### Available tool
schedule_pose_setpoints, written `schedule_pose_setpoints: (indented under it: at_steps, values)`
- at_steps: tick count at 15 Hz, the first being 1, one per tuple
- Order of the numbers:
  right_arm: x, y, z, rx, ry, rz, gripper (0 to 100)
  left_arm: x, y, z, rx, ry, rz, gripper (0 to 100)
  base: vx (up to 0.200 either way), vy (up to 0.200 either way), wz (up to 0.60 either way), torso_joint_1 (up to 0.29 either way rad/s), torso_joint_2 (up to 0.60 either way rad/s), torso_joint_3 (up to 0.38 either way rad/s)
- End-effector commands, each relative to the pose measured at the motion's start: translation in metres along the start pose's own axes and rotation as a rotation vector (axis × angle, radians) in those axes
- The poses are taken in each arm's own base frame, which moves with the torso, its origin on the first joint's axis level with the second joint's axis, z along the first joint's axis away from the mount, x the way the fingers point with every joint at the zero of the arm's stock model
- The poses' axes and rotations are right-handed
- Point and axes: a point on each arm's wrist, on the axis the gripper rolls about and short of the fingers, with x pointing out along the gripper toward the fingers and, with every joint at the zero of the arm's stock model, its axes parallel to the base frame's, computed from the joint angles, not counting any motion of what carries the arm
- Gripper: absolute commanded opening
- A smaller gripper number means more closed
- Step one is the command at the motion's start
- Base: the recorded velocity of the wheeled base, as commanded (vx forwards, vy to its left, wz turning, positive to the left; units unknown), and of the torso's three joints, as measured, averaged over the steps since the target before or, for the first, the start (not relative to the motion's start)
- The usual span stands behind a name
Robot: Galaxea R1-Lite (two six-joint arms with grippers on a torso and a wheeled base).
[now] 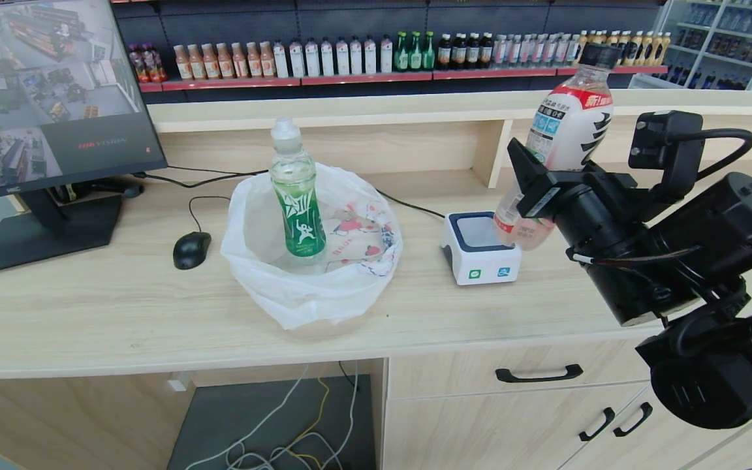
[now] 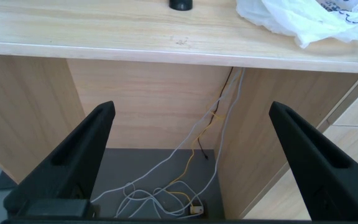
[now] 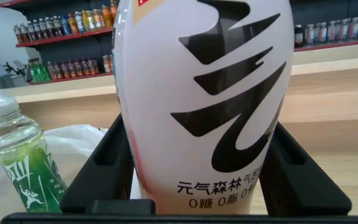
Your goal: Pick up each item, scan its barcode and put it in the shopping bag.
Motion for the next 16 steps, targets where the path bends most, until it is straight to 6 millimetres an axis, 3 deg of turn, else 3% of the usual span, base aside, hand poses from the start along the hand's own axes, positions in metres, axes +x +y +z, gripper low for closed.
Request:
schedule_pose_setpoints:
  at_steps: [1, 12, 16]
  values:
    - [0.0009, -0.0003, -0.0066, -0.005, 0.015, -0.001, 0, 0.0, 0.0, 0.0, 0.0, 0.0, 0.001, 100, 0.0, 0.2, 0.0, -0.002, 0.0, 0.002]
    - [-0.0011, -0.0007, -0.0106, -0.008, 0.032, -0.001, 0, 0.0, 0.0, 0.0, 0.0, 0.0, 0.001, 100, 0.0, 0.2, 0.0, 0.002, 0.0, 0.003]
    - [0.0007, -0.0002, -0.0113, -0.007, 0.029, 0.001, 0, 0.0, 0.0, 0.0, 0.001, 0.0, 0.001, 100, 0.0, 0.0, 0.0, 0.0, 0.0, 0.0]
